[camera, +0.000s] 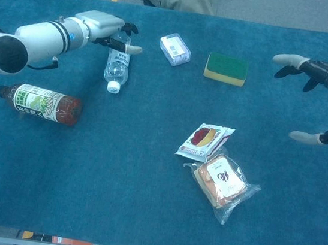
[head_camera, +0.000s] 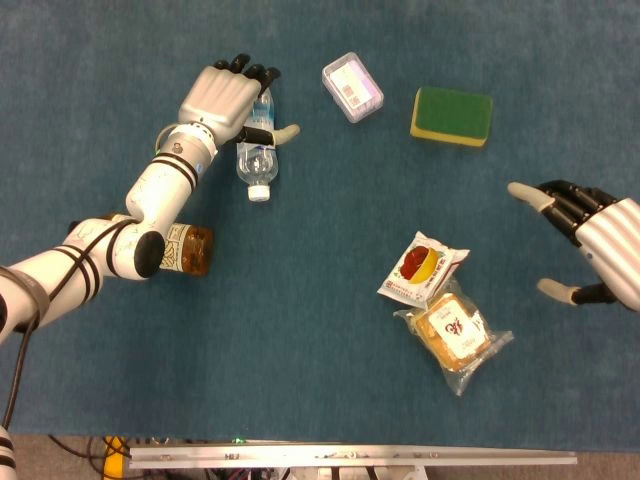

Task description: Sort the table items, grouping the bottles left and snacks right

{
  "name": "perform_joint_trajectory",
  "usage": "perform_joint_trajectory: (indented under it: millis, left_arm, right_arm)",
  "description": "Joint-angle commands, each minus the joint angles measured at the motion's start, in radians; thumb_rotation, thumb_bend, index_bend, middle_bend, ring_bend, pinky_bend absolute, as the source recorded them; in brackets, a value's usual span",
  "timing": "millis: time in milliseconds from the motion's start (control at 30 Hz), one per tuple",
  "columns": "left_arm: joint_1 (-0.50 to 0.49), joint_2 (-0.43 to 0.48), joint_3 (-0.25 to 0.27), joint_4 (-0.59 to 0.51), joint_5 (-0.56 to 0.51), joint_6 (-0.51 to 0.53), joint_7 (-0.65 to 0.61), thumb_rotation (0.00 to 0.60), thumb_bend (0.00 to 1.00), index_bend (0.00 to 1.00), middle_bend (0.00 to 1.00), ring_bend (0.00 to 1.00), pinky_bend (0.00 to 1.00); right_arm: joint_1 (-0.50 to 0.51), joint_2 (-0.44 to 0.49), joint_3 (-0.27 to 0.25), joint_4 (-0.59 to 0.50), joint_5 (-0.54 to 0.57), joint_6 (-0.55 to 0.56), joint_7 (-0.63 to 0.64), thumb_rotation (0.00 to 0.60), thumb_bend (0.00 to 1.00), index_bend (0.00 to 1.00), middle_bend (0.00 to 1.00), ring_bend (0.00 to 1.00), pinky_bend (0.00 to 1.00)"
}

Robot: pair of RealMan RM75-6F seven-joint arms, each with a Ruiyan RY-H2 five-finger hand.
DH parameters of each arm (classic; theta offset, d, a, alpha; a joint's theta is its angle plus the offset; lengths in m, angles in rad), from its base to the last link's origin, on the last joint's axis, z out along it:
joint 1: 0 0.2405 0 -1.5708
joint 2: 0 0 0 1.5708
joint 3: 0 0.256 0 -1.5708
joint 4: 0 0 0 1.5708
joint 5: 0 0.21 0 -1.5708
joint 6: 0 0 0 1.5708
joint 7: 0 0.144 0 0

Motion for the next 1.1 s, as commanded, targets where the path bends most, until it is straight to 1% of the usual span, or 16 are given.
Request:
perform_joint_trajectory:
  millis: [33,200,367,500,667,933,1100]
  left_arm:
    - [0.0,-0.003,0.002,0.0,-0.003,0.003,0.003,0.076,0.17,0.08,0.16,0.01,0.14]
    - [-0.001,-0.004,0.011,-0.002,-0.005,-0.002,0.011,0.074,0.17,0.1,0.21,0.03,0.14]
    - [0.003,-0.001,0.021,-0.009,-0.006,-0.01,0.011,0.073,0.17,0.1,0.27,0.07,0.14]
    - [0.013,0.011,0.03,-0.025,0.003,-0.007,0.006,0.074,0.17,0.1,0.27,0.08,0.14]
    - [0.032,0.051,0.046,-0.079,0.03,0.003,-0.001,0.074,0.17,0.1,0.28,0.08,0.14]
    - [0.075,0.16,0.1,-0.23,0.095,0.02,0.0,0.074,0.17,0.1,0.28,0.08,0.14]
    - [0.097,0.218,0.134,-0.3,0.128,0.039,0.011,0.073,0.17,0.1,0.28,0.08,0.14]
  right_arm:
    - [-0.001,0.0,-0.001,0.001,-0.001,0.0,0.003,0.6,0.13,0.03,0.25,0.19,0.34]
    - [-0.004,0.001,-0.001,0.002,-0.001,0.001,0.007,0.6,0.13,0.03,0.25,0.19,0.34]
    - [-0.008,0.002,-0.001,0.002,-0.001,0.004,0.01,0.6,0.13,0.03,0.25,0.19,0.34]
    - [-0.011,0.003,-0.002,0.002,-0.003,0.006,0.011,0.6,0.13,0.03,0.25,0.19,0.34]
    - [-0.013,0.005,-0.003,0.0,-0.006,0.009,0.014,0.6,0.13,0.03,0.25,0.19,0.34]
    - [-0.014,0.004,-0.004,-0.008,-0.016,0.01,0.014,0.6,0.13,0.03,0.25,0.19,0.34]
    - [-0.015,0.004,-0.006,-0.016,-0.021,0.009,0.007,0.6,0.13,0.03,0.25,0.19,0.34]
